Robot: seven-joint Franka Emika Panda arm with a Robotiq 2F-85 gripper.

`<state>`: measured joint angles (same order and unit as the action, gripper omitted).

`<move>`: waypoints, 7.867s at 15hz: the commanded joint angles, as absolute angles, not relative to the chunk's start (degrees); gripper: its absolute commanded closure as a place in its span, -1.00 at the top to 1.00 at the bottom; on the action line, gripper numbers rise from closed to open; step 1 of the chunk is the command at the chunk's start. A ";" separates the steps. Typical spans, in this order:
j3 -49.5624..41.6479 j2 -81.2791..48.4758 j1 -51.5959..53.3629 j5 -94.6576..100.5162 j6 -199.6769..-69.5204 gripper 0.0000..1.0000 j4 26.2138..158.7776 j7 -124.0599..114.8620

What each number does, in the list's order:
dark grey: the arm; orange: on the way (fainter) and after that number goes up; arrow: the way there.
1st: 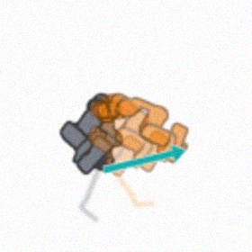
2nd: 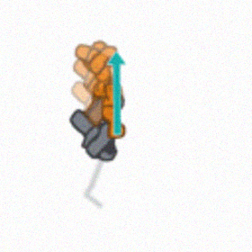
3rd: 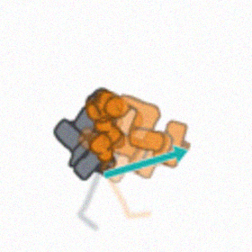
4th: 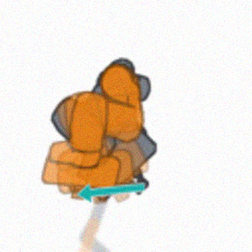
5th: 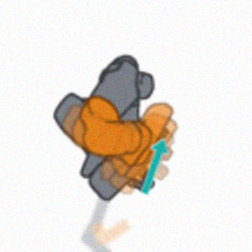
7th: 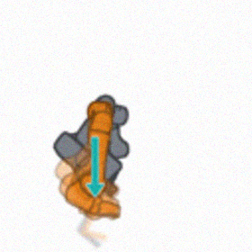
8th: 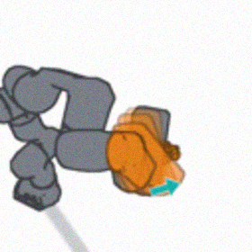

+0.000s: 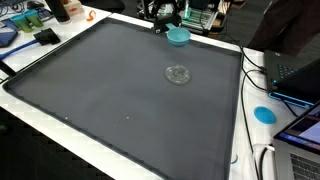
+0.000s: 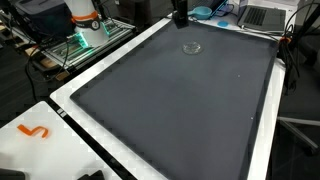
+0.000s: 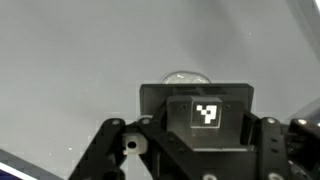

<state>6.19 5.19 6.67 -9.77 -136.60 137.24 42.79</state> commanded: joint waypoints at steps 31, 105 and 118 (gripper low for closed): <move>10.54 4.85 11.55 0.33 -109.96 -0.38 114.67 32.64; 10.01 -33.77 11.70 20.00 -110.16 -0.38 107.05 29.81; 9.94 -33.73 11.43 20.51 -108.34 -0.38 106.78 30.46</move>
<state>10.38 -31.46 11.59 18.52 -108.38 105.59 31.66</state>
